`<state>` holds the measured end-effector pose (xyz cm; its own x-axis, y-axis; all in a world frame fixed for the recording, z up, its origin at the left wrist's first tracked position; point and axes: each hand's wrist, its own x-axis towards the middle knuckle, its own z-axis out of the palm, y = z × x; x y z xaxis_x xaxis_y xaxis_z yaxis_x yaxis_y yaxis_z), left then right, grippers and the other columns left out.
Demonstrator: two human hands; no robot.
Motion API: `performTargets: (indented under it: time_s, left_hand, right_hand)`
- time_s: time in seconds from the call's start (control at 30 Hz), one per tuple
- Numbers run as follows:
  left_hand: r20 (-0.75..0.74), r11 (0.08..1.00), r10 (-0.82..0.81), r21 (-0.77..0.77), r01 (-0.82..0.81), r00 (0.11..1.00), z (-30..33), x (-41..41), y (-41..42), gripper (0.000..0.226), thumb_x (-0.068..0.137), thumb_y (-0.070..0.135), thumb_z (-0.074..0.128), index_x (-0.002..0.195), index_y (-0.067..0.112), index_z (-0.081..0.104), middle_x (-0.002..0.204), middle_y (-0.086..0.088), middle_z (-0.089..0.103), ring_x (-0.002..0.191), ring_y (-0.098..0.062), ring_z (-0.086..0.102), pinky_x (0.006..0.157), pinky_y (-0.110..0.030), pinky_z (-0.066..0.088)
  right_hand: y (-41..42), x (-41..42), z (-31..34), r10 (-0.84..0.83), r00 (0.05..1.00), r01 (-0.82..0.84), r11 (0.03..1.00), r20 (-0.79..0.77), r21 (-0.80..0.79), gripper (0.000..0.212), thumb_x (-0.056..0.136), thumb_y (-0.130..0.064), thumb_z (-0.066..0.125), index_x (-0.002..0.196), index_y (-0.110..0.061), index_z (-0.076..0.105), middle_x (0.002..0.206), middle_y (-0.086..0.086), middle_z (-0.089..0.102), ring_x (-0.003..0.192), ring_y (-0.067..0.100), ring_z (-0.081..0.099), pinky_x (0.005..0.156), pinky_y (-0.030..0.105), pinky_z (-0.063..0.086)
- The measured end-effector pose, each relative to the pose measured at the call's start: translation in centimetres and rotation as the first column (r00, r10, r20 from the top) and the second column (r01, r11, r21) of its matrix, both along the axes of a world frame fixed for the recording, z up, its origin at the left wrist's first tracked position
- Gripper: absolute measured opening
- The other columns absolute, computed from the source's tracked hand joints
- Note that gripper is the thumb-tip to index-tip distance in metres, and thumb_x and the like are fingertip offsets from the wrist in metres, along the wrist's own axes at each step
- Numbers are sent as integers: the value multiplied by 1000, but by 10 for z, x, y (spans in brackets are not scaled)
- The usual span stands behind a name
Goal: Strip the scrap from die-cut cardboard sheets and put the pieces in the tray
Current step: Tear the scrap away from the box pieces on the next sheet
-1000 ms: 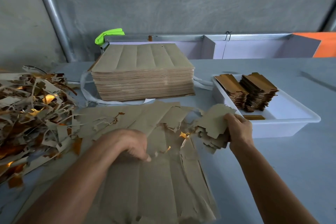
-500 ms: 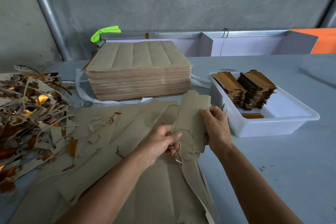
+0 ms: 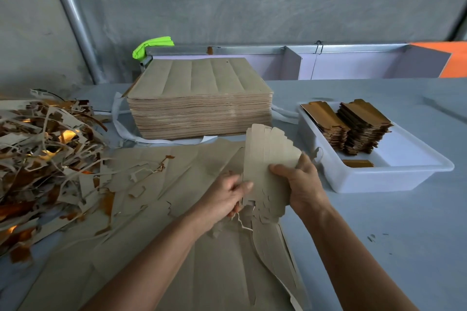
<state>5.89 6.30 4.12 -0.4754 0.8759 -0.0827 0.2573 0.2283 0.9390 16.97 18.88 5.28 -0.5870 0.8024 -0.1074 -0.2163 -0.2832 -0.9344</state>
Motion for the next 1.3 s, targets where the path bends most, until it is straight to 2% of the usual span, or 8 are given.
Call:
performTargets:
  time_s: [0.13, 0.37, 0.47, 0.57, 0.67, 0.93, 1.1, 1.3]
  left_hand:
    - [-152, 995, 34, 97, -19, 988, -10, 4, 3, 31, 95, 27, 55, 74, 4, 50, 52, 8, 36, 46, -8, 38, 53, -27, 35]
    - [-400, 985, -7, -159, -62, 916, -17, -31, -15, 34, 96, 25, 52, 63, 20, 55, 53, 8, 46, 51, -11, 43, 53, -25, 36]
    - [-761, 937, 98, -147, -318, 641, -17, -44, -12, 16, 96, 28, 49, 90, 19, 60, 90, -3, 59, 85, -23, 59, 65, -30, 38]
    - [-939, 918, 2, -134, -373, 344, -24, -46, 4, 45, 88, 46, 56, 126, 22, 49, 127, -6, 45, 113, -24, 42, 86, -33, 40]
    - [-967, 939, -77, -152, -309, 243, -31, -49, 28, 56, 87, 42, 57, 136, 23, 37, 143, -8, 31, 123, -24, 33, 96, -35, 35]
    - [-949, 908, -254, -301, -292, 189, -32, -53, 64, 31, 88, 5, 52, 118, 10, 53, 116, -9, 56, 108, -26, 51, 82, -34, 44]
    - [-989, 966, 123, 101, -238, 80, -12, -47, 48, 18, 52, -8, 71, 56, 4, 58, 50, -12, 56, 39, -26, 57, 32, -23, 40]
    - [-956, 924, 293, 285, -254, -5, -8, -33, 37, 15, 67, -6, 76, 78, 0, 68, 61, -11, 61, 49, -21, 60, 40, -26, 47]
  right_hand:
    - [-2, 3, -5, 103, 995, -104, 976, -15, -193, 15, 77, -1, 68, 90, -9, 68, 84, 9, 73, 69, 21, 71, 52, 34, 55]
    - [26, 23, 5, -282, 959, 281, 953, 5, -112, 18, 82, -10, 71, 91, -18, 58, 89, 4, 66, 82, 23, 64, 63, 45, 55]
    - [26, 23, 4, -309, 951, 309, 950, 25, -31, 13, 83, -7, 68, 87, -15, 59, 84, 3, 66, 76, 20, 64, 57, 37, 54]
    - [20, 14, -3, -268, 962, 272, 957, 57, -96, 13, 82, -5, 69, 93, -8, 62, 88, 9, 68, 79, 25, 66, 68, 45, 56]
    - [21, 9, -10, -269, 959, 280, 950, 93, -138, 17, 81, -6, 71, 93, -10, 60, 90, 9, 67, 80, 25, 65, 64, 40, 55]
    - [33, 10, -12, -223, 968, 229, 972, 111, -45, 54, 76, -6, 74, 123, -14, 50, 110, 11, 61, 95, 29, 61, 70, 43, 56]
    - [46, 11, 3, -297, 909, 153, 891, 292, 428, 94, 76, -4, 74, 147, -31, 19, 107, -9, 47, 103, 20, 51, 84, 42, 52]
    - [35, -11, 18, -198, 809, -214, 777, 553, 592, 29, 90, -4, 56, 111, -19, 70, 104, -5, 56, 94, 9, 49, 83, 24, 44]
